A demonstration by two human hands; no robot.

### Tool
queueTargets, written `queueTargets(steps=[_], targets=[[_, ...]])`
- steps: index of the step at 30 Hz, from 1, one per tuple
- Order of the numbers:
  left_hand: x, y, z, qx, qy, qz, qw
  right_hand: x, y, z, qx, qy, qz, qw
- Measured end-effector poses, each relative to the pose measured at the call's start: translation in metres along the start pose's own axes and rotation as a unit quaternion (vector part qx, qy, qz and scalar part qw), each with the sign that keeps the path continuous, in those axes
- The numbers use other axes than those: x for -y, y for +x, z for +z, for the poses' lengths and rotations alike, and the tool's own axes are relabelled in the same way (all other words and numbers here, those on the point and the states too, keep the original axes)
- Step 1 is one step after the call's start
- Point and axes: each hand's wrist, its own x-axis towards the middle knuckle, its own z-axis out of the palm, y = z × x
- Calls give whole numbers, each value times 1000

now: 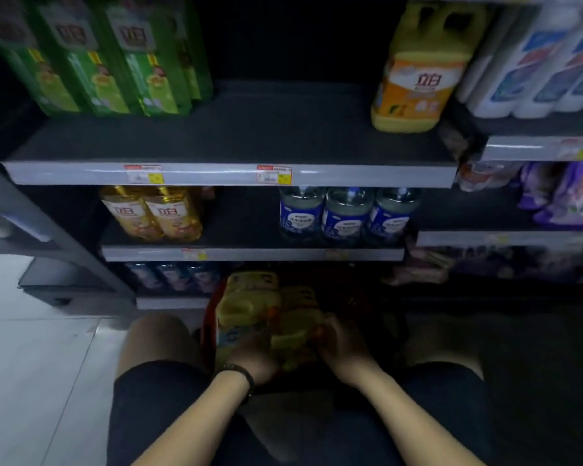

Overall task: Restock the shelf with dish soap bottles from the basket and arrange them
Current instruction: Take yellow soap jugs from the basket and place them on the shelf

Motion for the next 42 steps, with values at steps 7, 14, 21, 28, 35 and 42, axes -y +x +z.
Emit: queueTargets(steps=[7, 14, 21, 28, 35, 42], targets=[[9, 26, 52, 20, -28, -65, 997, 3, -14, 8, 39, -2, 15, 999], [14, 36, 43, -44, -30, -12, 999, 3, -12, 7, 42, -1, 8, 999], [-11, 13, 37, -112, -85, 36, 989, 4, -20, -1, -46, 62, -2, 997], [-25, -18, 8, -179, -219, 46, 958, 33, -34, -20, -114, 146, -85, 979], [-43, -50, -59, -201, -203, 111, 952, 60, -50, -64, -42, 166, -127, 977], [-75, -94, -175, -252, -195, 159, 934, 121, -61, -129, -8, 122, -230, 966]])
